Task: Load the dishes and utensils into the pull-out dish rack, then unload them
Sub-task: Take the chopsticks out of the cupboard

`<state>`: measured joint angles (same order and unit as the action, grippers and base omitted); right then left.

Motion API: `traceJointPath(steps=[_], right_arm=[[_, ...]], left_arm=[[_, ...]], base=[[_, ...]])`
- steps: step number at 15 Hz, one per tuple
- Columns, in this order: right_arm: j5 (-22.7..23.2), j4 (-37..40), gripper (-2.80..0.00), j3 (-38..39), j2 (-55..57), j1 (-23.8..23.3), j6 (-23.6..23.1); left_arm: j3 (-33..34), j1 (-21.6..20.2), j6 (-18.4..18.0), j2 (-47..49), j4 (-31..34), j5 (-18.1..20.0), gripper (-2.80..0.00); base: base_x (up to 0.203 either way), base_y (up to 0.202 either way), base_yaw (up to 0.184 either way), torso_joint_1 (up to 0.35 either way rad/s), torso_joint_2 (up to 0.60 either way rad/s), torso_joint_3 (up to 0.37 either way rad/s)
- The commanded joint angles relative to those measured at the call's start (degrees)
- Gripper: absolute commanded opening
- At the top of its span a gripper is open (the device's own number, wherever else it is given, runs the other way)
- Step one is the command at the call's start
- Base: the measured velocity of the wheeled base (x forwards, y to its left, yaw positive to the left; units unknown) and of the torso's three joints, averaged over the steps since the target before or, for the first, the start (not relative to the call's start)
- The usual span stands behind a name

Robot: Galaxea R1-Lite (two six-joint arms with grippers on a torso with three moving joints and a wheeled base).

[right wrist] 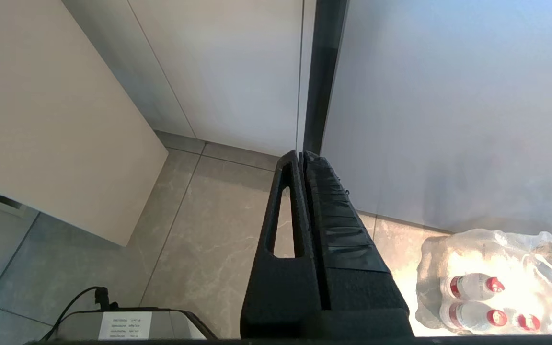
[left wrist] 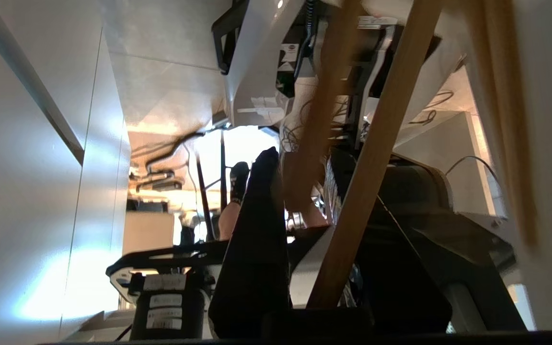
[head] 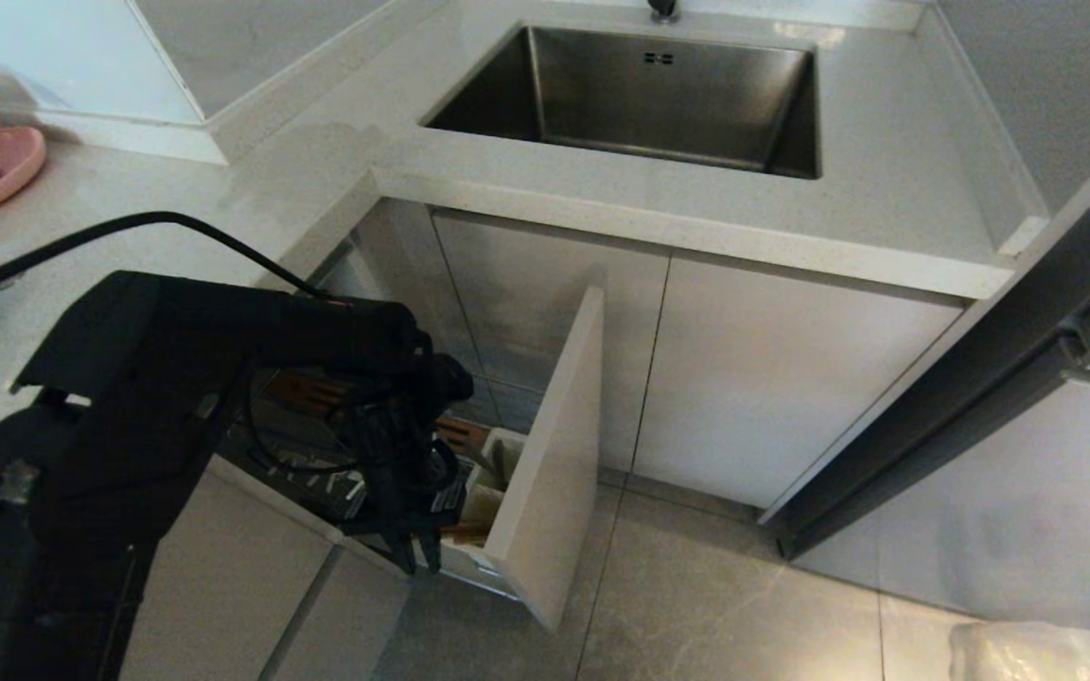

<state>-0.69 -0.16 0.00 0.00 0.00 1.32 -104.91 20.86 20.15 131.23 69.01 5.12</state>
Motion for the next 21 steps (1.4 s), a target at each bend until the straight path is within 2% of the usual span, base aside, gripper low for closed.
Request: traceJointPath(steps=[1, 16, 21], right_arm=[[0.0, 0.0, -2.80, 0.0, 0.1, 0.0, 0.0], [0.0, 0.0, -2.80, 0.0, 0.0, 0.0, 0.0], [0.0, 0.0, -2.80, 0.0, 0.0, 0.0, 0.0]], left_arm=[[0.4, 0.4, 0.2, -3.0, 0.4, 0.1, -2.80], [1.2, 1.3, 1.1, -13.2, 2.5, -0.1, -2.80], [1.1, 2.4, 1.1, -17.9, 5.1, 0.2, -2.80]], base=[[0.000, 0.000, 0.000, 0.000, 0.00, 0.000], [0.000, 0.000, 0.000, 0.000, 0.00, 0.000], [0.000, 0.000, 0.000, 0.000, 0.00, 0.000]])
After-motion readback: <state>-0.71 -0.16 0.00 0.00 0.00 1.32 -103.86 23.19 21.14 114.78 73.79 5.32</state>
